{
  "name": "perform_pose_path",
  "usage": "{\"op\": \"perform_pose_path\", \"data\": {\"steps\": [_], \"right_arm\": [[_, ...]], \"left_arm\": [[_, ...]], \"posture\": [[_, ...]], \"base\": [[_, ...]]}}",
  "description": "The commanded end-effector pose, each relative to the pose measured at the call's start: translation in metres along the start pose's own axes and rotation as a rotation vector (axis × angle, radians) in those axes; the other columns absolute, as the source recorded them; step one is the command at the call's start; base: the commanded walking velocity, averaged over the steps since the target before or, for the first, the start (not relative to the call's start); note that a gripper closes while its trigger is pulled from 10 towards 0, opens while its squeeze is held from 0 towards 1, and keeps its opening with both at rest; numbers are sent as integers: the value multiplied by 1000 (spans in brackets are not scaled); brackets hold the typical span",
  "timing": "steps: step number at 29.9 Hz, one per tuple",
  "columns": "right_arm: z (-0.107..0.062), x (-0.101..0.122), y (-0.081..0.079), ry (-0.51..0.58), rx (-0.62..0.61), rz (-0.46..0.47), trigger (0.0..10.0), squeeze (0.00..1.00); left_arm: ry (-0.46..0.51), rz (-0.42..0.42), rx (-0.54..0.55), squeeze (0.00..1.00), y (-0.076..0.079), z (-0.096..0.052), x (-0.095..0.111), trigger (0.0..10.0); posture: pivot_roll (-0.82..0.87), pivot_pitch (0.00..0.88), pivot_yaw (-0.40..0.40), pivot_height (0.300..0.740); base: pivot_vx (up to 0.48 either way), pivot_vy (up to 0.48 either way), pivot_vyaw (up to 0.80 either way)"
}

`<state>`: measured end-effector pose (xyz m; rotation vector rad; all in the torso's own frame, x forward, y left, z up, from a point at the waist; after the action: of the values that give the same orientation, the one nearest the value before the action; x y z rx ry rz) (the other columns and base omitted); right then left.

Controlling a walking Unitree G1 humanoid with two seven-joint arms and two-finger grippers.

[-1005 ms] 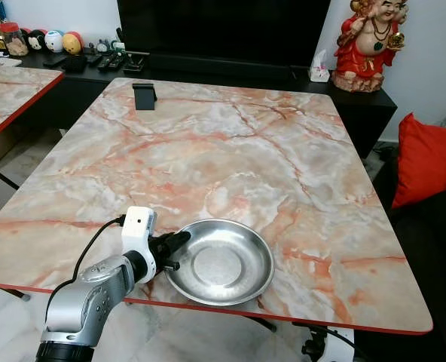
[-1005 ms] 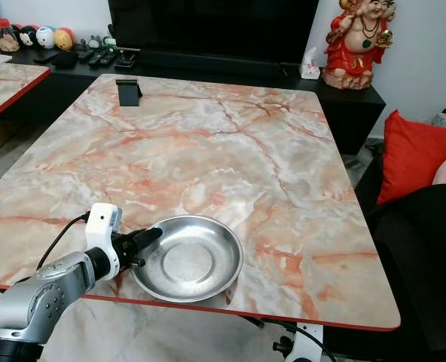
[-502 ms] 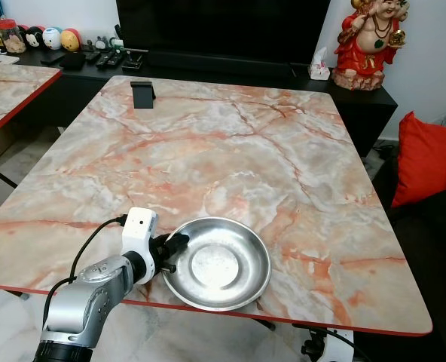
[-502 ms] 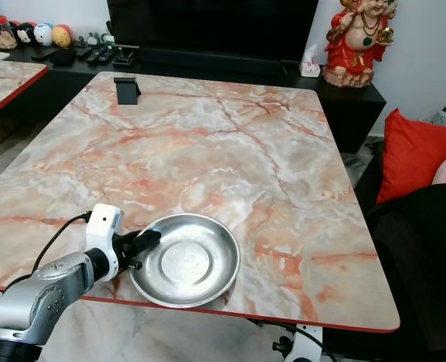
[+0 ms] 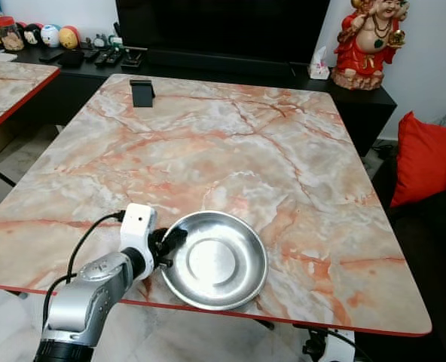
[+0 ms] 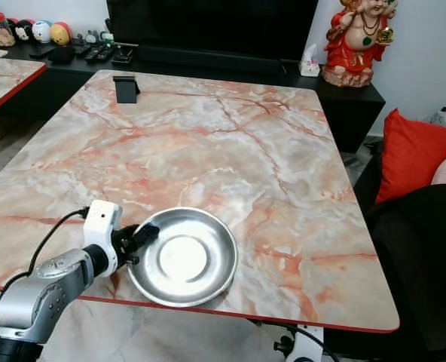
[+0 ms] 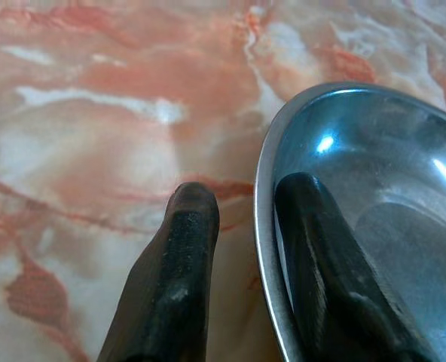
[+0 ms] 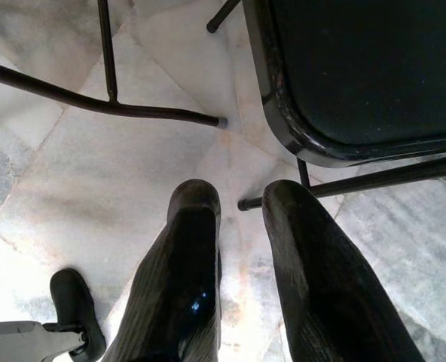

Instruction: Setting the table

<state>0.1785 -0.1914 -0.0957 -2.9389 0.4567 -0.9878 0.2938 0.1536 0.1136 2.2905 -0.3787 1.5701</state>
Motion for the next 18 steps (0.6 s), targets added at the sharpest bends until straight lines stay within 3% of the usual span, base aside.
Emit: {"op": "perform_pose_path", "data": {"steps": [1, 14, 18], "right_arm": [[0, 3, 2, 4, -4, -10, 10000, 0], [0, 2, 2, 3, -6, -5, 10000, 0], [0, 2, 2, 3, -5, -6, 10000, 0]], "left_arm": [[16, 21, 21, 0, -1, 2, 3, 10000], [24, 22, 67, 0, -1, 8, 1, 10000], [19, 42, 138, 0, -8, 10, -1, 10000]], "posture": [[125, 0, -103, 727], [119, 0, -102, 727], [117, 0, -111, 727]], "base": [[0, 0, 0], [0, 0, 0], [0, 0, 0]]}}
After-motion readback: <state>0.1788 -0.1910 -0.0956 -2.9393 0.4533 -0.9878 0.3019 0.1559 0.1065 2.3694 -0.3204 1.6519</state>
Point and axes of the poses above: a point about 5 cm out from each wrist's last joint towards the gripper, its own z axis pointing out of the wrist towards the gripper, its own x axis along the axis of the wrist's last joint, y = z × x, the point moved 1 cm from there along z, pointing out of the wrist towards the gripper, and after that the axes turned 2 degrees about z, right-handed, at the moved point
